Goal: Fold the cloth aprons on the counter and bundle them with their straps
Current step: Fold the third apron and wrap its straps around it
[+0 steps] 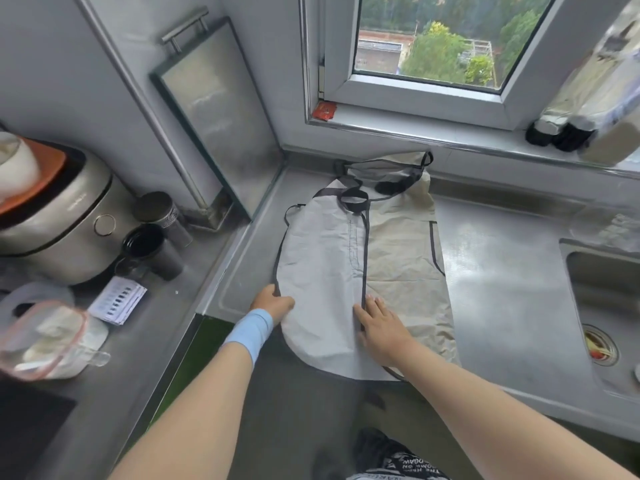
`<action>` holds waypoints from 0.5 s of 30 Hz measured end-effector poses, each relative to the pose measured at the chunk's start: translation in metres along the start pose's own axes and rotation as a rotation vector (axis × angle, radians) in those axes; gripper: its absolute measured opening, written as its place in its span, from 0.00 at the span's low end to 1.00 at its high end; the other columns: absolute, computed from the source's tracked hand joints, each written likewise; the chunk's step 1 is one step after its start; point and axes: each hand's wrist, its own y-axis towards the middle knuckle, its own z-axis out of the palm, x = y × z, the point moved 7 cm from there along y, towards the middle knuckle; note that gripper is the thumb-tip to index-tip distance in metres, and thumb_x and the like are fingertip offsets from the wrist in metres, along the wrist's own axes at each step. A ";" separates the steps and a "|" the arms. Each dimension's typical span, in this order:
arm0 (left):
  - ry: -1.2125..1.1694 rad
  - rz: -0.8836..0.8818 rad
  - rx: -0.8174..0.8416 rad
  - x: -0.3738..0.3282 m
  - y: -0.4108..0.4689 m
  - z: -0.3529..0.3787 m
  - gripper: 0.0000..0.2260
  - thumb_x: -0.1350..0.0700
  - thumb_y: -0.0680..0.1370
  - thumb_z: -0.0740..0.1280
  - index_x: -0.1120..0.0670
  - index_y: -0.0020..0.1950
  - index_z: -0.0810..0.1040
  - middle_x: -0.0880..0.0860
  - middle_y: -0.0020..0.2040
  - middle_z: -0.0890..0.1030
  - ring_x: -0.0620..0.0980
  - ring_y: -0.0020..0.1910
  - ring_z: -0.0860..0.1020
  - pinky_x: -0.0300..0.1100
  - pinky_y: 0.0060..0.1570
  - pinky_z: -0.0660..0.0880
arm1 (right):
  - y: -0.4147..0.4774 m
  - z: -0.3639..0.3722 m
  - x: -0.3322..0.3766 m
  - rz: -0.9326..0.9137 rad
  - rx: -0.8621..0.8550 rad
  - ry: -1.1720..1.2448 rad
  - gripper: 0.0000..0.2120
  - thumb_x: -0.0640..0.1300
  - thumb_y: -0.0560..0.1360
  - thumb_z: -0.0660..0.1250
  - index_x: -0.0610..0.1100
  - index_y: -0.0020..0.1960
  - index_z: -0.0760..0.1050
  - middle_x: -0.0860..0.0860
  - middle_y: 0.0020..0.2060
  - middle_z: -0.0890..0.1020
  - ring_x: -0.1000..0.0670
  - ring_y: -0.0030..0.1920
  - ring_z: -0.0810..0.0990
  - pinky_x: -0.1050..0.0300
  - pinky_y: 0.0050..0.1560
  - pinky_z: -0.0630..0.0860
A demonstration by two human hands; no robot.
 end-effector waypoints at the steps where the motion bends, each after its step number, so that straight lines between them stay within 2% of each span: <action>1: -0.064 0.056 0.034 -0.010 -0.007 -0.001 0.15 0.61 0.71 0.68 0.55 0.58 0.76 0.56 0.58 0.80 0.54 0.51 0.77 0.47 0.56 0.75 | -0.001 -0.002 0.001 -0.003 0.030 0.041 0.28 0.45 0.81 0.53 0.49 0.80 0.53 0.43 0.80 0.49 0.41 0.79 0.46 0.45 0.76 0.55; 3: -0.125 0.134 0.129 -0.032 -0.017 0.002 0.13 0.63 0.75 0.68 0.55 0.58 0.73 0.55 0.57 0.79 0.53 0.51 0.77 0.45 0.55 0.74 | -0.003 -0.017 0.005 -0.010 0.076 0.226 0.24 0.41 0.80 0.54 0.47 0.75 0.66 0.44 0.77 0.61 0.43 0.78 0.57 0.54 0.73 0.60; 5: -0.158 0.182 0.246 -0.055 -0.026 0.013 0.17 0.62 0.75 0.69 0.58 0.62 0.70 0.56 0.59 0.79 0.55 0.54 0.79 0.50 0.58 0.76 | -0.007 -0.047 0.001 0.068 0.028 0.558 0.18 0.38 0.80 0.58 0.43 0.67 0.76 0.46 0.67 0.76 0.47 0.68 0.73 0.61 0.65 0.67; 7: -0.131 0.237 0.339 -0.082 -0.038 0.032 0.22 0.59 0.75 0.70 0.53 0.66 0.67 0.54 0.60 0.80 0.56 0.55 0.80 0.54 0.58 0.77 | -0.016 -0.082 -0.010 0.138 -0.046 0.881 0.14 0.41 0.79 0.62 0.44 0.63 0.79 0.48 0.59 0.81 0.49 0.55 0.80 0.57 0.54 0.73; 9: -0.076 0.301 0.403 -0.108 -0.055 0.058 0.26 0.58 0.74 0.71 0.50 0.70 0.66 0.54 0.59 0.80 0.55 0.54 0.81 0.52 0.54 0.80 | -0.031 -0.113 -0.024 0.169 -0.068 1.128 0.14 0.49 0.80 0.63 0.44 0.61 0.78 0.47 0.56 0.82 0.47 0.47 0.82 0.54 0.43 0.74; 11: 0.022 0.362 0.453 -0.126 -0.070 0.087 0.27 0.57 0.74 0.72 0.49 0.70 0.66 0.54 0.57 0.80 0.52 0.49 0.81 0.46 0.47 0.81 | -0.041 -0.135 -0.034 0.185 -0.047 1.243 0.19 0.58 0.80 0.60 0.45 0.60 0.78 0.47 0.54 0.84 0.46 0.44 0.83 0.55 0.39 0.73; 13: 0.152 0.403 0.489 -0.138 -0.082 0.120 0.27 0.55 0.73 0.72 0.49 0.70 0.67 0.53 0.55 0.80 0.49 0.44 0.80 0.42 0.41 0.80 | -0.050 -0.147 -0.053 0.232 -0.067 1.239 0.24 0.65 0.77 0.61 0.46 0.58 0.78 0.47 0.50 0.84 0.46 0.41 0.83 0.56 0.35 0.72; 15: 0.260 0.408 0.524 -0.143 -0.090 0.154 0.28 0.54 0.71 0.73 0.49 0.70 0.68 0.52 0.53 0.79 0.48 0.41 0.80 0.40 0.39 0.79 | -0.056 -0.149 -0.077 0.308 -0.126 1.122 0.21 0.62 0.74 0.67 0.44 0.53 0.79 0.47 0.46 0.84 0.46 0.37 0.84 0.59 0.32 0.71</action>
